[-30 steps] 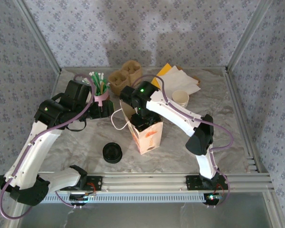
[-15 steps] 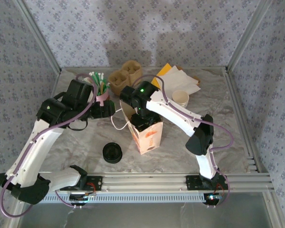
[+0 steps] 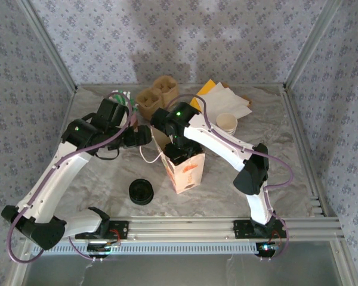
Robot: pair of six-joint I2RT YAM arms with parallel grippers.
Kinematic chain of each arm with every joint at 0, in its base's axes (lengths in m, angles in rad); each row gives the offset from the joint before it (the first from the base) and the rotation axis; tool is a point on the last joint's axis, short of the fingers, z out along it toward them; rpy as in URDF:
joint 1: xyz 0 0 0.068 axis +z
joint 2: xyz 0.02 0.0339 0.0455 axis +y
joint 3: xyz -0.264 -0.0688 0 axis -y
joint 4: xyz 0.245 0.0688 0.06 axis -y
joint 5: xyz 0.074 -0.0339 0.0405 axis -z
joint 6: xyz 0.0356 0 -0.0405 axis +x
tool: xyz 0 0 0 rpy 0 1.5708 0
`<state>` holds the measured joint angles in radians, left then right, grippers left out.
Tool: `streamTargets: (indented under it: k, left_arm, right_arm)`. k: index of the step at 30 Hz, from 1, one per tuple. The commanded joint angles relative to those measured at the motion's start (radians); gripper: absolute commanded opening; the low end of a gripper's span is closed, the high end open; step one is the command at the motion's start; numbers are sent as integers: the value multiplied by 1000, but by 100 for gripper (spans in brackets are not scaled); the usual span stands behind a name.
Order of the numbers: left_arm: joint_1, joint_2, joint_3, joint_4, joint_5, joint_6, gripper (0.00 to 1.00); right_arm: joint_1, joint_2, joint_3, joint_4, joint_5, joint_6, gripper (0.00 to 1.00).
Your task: Pack the takeout coffee
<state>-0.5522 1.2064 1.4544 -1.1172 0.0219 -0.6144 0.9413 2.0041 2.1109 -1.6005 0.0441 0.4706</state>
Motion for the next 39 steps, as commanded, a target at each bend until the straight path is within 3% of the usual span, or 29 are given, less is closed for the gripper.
streamTargets:
  k: [1,39]
  left_arm:
    - [-5,-1,-15,18,3,-10,96]
    - [-14,-1,-51,13,-16,8,96]
  right_arm:
    - [4,-34,-9,-18,-5,-10,70]
    - [-2,-89,-95,100,-70,-35,70]
